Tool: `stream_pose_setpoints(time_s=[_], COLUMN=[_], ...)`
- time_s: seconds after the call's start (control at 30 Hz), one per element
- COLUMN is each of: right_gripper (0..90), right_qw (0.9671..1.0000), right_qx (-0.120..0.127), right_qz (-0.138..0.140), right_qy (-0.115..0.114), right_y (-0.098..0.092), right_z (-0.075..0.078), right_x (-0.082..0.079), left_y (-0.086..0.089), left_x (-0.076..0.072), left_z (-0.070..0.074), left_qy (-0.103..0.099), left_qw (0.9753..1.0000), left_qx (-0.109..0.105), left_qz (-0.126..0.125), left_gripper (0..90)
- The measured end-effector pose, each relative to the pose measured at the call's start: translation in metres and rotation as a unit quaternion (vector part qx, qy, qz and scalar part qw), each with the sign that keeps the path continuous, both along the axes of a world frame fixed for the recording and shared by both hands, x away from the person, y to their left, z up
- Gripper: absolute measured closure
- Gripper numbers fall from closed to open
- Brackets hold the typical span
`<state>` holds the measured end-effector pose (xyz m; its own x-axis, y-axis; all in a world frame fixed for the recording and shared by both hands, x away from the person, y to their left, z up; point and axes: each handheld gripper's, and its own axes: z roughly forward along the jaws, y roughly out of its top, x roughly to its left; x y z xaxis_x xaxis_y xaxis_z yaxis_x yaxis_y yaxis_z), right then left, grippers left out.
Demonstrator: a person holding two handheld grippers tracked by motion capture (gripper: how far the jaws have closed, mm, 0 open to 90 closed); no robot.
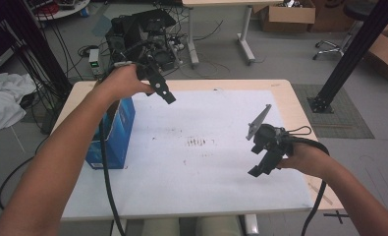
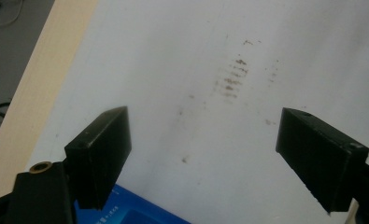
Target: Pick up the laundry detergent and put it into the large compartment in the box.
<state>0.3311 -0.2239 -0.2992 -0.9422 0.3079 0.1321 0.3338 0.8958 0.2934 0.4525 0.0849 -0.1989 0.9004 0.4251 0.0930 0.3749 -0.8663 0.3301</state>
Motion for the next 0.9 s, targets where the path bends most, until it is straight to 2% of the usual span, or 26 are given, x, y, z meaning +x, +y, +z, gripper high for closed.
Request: stream_pose_setpoints(time_s=[0.03, 0.13, 0.17, 0.43, 0.9], right_gripper=[18.7, 18.7, 18.6, 18.6, 18.6], right_qw=[1.0000, 1.0000, 1.0000, 1.0000, 1.0000], right_qx=[0.004, 0.000, 0.004, 0.003, 0.001], right_qz=[0.007, 0.000, 0.005, 0.000, 0.004], right_qy=[-0.005, -0.001, -0.006, 0.000, 0.002], right_y=[0.000, 0.000, 0.000, -0.002, 0.002], right_z=[0.000, 0.001, 0.000, 0.000, -0.003], right_x=[0.001, 0.003, 0.004, 0.005, 0.005], left_y=[-0.002, -0.007, -0.008, -0.016, -0.013], left_x=[0.001, 0.002, 0.002, 0.003, 0.001], left_z=[-0.002, -0.005, -0.006, -0.011, -0.014], left_qy=[0.001, 0.006, 0.008, 0.010, 0.015], left_qw=[1.0000, 0.9999, 0.9998, 0.9994, 0.9993], left_qx=[0.002, 0.009, 0.009, 0.015, 0.019], left_qz=[-0.004, -0.010, -0.013, -0.029, -0.030], left_gripper=[18.9, 19.2, 19.2, 19.7, 19.6])
